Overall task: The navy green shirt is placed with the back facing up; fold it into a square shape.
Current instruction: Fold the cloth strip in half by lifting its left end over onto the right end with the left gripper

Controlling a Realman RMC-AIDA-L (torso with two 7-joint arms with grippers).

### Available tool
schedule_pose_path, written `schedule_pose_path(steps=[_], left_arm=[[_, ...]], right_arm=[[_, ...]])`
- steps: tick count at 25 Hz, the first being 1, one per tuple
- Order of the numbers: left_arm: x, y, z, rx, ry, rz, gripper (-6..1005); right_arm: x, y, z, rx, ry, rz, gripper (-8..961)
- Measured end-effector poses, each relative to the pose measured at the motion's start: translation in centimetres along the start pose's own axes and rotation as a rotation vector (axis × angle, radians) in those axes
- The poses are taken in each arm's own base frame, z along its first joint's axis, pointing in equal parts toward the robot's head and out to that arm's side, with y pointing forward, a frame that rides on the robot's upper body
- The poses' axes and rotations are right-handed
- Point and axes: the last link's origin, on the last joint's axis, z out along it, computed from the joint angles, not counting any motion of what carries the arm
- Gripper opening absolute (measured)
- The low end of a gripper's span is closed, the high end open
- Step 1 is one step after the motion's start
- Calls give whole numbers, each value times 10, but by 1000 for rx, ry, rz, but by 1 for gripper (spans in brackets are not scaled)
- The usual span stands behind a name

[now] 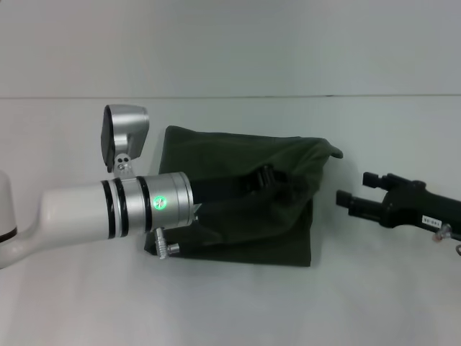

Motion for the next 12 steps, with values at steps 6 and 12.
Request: schedule_pose_path(steps=[6,12], left_arm=[[1,2,0,-9,-6,21,41],[0,8,1,-39,-20,39,41]], right_arm=[[-6,-13,14,94,34,-13,857],[-16,-21,40,171,100,-68,857]])
